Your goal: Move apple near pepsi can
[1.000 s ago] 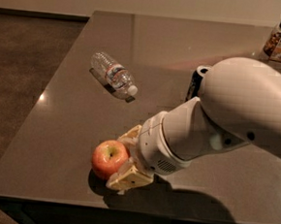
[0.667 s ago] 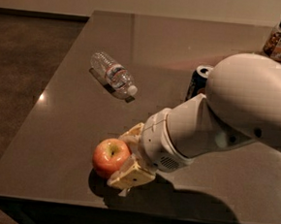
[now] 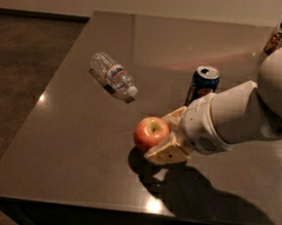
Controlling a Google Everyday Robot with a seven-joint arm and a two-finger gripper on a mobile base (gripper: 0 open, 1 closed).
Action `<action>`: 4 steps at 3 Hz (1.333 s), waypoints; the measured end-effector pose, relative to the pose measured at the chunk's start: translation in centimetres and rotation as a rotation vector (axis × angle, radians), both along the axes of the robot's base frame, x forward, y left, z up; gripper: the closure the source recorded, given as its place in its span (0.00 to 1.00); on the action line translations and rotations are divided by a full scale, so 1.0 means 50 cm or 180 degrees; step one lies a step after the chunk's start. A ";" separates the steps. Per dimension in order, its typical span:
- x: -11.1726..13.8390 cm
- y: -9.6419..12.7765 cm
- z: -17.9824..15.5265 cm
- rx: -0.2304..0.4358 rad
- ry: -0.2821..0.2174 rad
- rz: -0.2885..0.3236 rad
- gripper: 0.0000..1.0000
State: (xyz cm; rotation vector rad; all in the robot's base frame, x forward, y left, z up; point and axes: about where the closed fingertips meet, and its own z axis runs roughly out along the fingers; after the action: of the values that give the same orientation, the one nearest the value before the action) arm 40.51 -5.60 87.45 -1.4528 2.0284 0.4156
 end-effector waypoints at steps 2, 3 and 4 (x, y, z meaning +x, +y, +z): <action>0.082 -0.156 0.013 -0.0057 -0.0143 -0.0961 1.00; 0.114 -0.191 0.004 -0.0117 -0.0170 -0.1237 1.00; 0.139 -0.220 -0.007 -0.0156 -0.0175 -0.1449 0.82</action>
Offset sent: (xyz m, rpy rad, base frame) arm 0.0538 -0.1113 0.0074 -0.0228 -0.0550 -0.4222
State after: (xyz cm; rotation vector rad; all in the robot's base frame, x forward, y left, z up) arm 47.48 -16.59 87.08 -0.9708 2.2519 0.1331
